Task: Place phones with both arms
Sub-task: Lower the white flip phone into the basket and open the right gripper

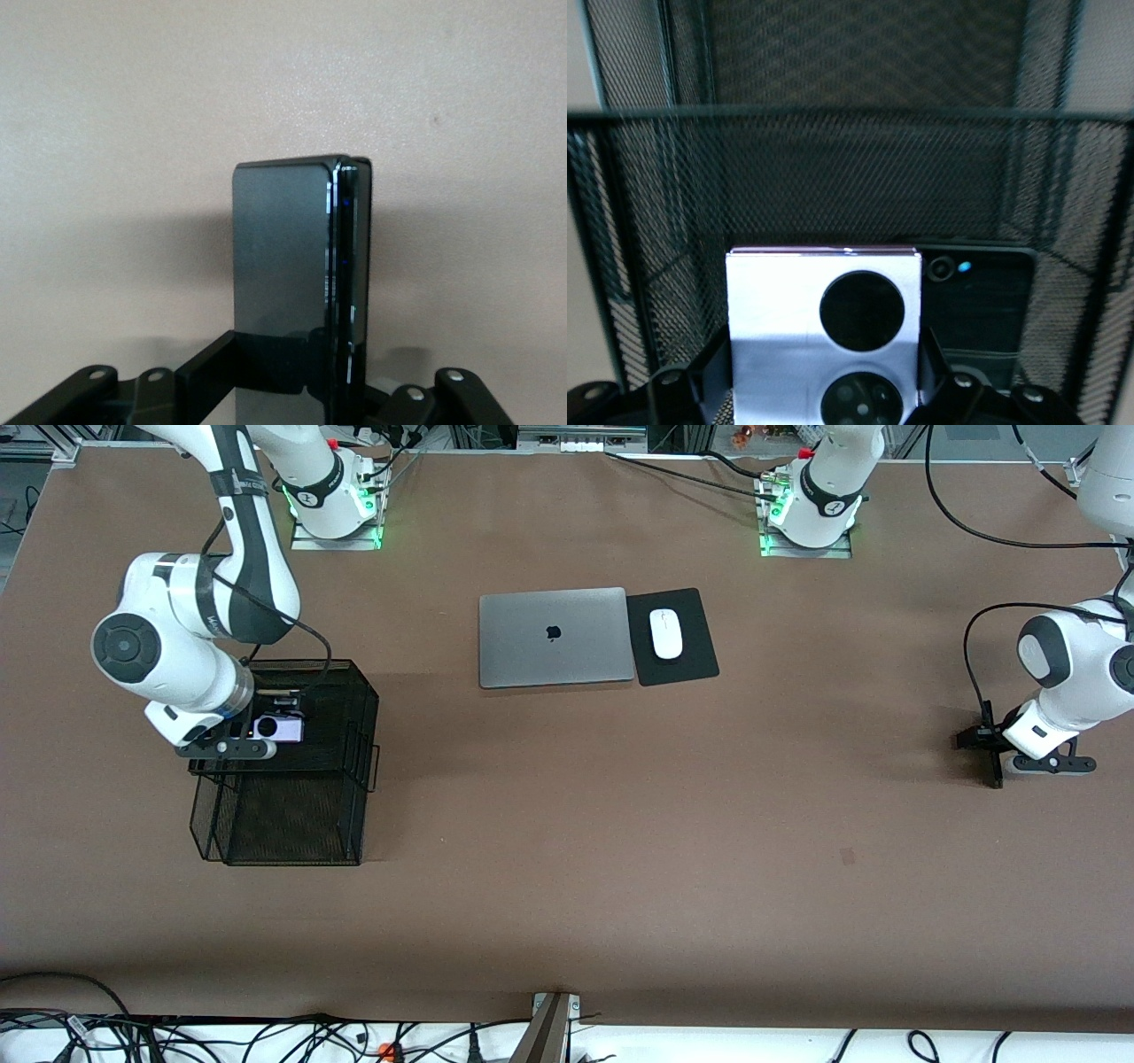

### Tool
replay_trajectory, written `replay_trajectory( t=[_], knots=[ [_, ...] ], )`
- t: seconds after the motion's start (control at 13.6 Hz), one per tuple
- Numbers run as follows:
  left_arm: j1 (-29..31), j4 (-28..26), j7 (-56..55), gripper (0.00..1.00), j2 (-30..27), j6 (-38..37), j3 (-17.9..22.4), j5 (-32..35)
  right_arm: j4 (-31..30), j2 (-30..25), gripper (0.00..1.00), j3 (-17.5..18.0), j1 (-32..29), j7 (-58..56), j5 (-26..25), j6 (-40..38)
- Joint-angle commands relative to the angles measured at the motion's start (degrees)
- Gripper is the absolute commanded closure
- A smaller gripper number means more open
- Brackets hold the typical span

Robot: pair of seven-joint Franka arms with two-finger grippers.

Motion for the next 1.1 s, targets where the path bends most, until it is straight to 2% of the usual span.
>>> replay_trajectory(
  t=[0.0,0.37,0.66,0.88,1.03],
  knots=[
    [0.0,0.5,0.0,1.00,2.3,0.2,-1.4,0.0,-2.5,-3.0,1.00,0.2,1.1,0.5,0.3,1.3],
    [-0.1,0.5,-0.3,1.00,2.3,0.2,-1.4,0.0,-2.6,-2.4,1.00,1.9,1.4,3.0,2.4,2.1],
    [-0.3,1.2,-0.6,1.00,2.2,0.1,-1.8,0.0,-2.6,-1.5,1.00,2.0,1.4,3.1,2.5,3.5],
    [-0.4,2.5,-0.7,1.00,2.0,-2.8,-2.4,0.0,-2.5,-1.2,1.00,1.9,1.4,3.0,2.5,3.7],
    [-0.4,3.0,-0.9,1.00,1.7,-4.1,-2.7,0.0,-2.3,-1.1,0.67,1.9,1.4,3.0,2.5,3.7]
  ],
)
